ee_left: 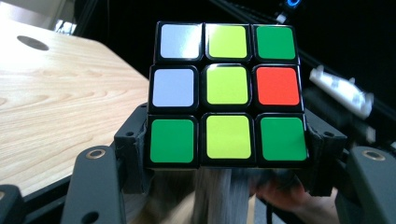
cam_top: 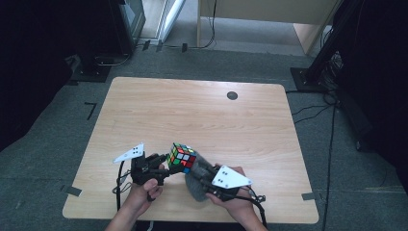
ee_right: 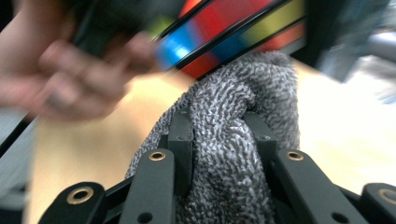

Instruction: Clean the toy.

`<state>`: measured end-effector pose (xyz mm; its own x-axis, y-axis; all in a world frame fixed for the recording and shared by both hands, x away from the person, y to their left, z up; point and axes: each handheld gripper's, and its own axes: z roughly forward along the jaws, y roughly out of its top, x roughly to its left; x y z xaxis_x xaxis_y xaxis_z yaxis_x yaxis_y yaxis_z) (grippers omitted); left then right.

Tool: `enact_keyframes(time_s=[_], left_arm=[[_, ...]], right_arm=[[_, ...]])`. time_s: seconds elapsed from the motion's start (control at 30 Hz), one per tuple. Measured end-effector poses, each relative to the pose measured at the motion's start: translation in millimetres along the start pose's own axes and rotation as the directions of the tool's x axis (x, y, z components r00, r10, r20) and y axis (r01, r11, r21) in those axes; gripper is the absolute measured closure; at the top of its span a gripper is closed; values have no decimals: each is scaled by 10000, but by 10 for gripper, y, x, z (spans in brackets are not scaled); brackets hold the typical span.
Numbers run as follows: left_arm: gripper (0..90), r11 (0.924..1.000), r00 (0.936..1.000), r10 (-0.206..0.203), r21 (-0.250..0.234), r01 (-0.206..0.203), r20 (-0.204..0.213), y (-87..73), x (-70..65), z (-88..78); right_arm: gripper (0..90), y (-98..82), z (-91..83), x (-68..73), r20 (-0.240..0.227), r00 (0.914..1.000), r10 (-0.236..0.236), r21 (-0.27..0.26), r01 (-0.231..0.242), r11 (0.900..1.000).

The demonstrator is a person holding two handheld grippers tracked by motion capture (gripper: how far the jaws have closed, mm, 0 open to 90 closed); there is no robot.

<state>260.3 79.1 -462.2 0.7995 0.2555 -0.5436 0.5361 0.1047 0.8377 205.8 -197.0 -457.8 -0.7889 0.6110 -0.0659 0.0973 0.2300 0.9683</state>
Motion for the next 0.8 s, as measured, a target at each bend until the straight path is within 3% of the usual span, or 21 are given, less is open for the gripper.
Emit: enact_keyframes(time_s=[0.07, 0.1, 0.17, 0.27, 0.3, 0.37, 0.43, 0.53, 0.63, 0.8], left_arm=[[345, 9999, 9997, 70, 150, -67, -235, -9, 1, 14], [345, 9998, 9994, 85, 206, -79, -329, -12, 2, 22], [345, 9996, 9988, 125, 276, -112, -480, -16, -1, 33], [344, 9991, 9974, 239, 363, -215, -679, -19, -8, 42], [344, 9991, 9969, 231, 371, -204, -752, -20, -8, 45], [345, 9991, 9961, 190, 404, -155, -862, -19, 0, 46], [345, 9991, 9951, 129, 419, -88, -976, -17, 10, 46], [344, 9992, 9942, -47, 391, 90, -1076, -16, 23, 43], [344, 9988, 9933, -222, 419, 271, -1132, -10, 22, 47], [344, 9964, 9884, 79, 849, 50, -1514, 6, -56, 105]], right_arm=[[697, 16, -81, -110, 657, 9949, 765, -612, -725, 9955], [694, 3, -98, -154, 972, 9899, 1034, -654, -973, 9931], [680, -71, -71, -218, 1460, 9806, 1306, -17, -1318, 9913], [622, -233, 45, -258, 2044, 9739, 986, 1530, -1313, 9795], [584, -272, 72, -271, 2125, 9719, 1011, 1798, -1405, 9736], [503, -283, 80, -290, 2169, 9693, 1160, 1725, -1550, 9727], [433, -211, 37, -274, 1995, 9746, 1019, 1222, -1279, 9842], [391, -65, -40, -200, 1453, 9885, 424, 310, -474, 9984], [349, 10, -47, -88, 880, 9957, -288, 102, 280, 9996], [332, 39, -16, 99, 899, 9874, -1301, 350, 1274, 9912]])
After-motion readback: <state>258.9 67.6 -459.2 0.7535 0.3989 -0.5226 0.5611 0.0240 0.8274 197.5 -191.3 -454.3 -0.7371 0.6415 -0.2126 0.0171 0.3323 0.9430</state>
